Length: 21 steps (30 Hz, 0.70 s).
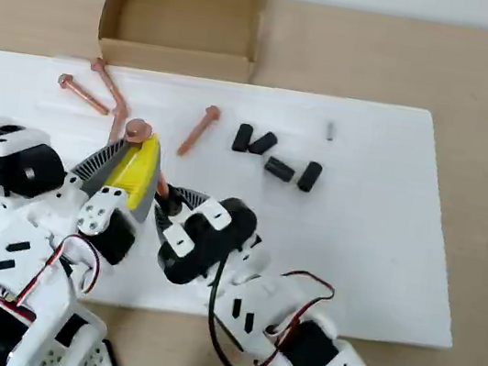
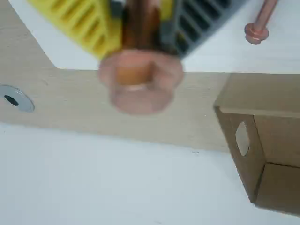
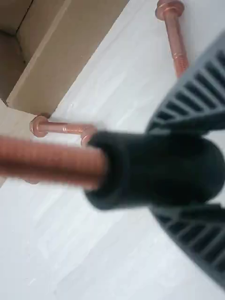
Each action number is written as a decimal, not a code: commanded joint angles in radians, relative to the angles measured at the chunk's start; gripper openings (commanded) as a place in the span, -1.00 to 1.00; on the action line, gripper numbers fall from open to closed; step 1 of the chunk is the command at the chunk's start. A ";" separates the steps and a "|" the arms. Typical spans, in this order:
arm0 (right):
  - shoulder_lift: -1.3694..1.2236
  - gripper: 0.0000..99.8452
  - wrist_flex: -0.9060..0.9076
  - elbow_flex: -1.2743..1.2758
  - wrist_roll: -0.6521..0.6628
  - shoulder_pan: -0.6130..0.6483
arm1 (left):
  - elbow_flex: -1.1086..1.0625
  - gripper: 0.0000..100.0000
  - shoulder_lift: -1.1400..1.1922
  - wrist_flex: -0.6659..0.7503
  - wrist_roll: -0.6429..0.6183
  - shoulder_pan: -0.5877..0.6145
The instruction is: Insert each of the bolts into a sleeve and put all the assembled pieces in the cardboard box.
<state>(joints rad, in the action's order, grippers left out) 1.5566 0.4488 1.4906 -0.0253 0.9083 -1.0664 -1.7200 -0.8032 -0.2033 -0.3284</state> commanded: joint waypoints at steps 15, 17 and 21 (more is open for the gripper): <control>0.025 -0.98 -0.025 -0.013 -0.008 0.007 | -0.025 -0.96 -0.002 -0.052 0.003 -0.015; 0.025 -0.98 -0.025 -0.013 -0.008 0.007 | -0.026 -0.93 -0.002 -0.054 -0.002 -0.015; 0.025 -0.98 -0.025 -0.013 -0.008 0.005 | -0.023 -0.92 -0.002 -0.071 -0.003 -0.017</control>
<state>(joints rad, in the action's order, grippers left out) 1.5566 0.4503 1.4952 -0.0253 0.9129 -1.0925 -1.7261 -0.8539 -0.2033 -0.3330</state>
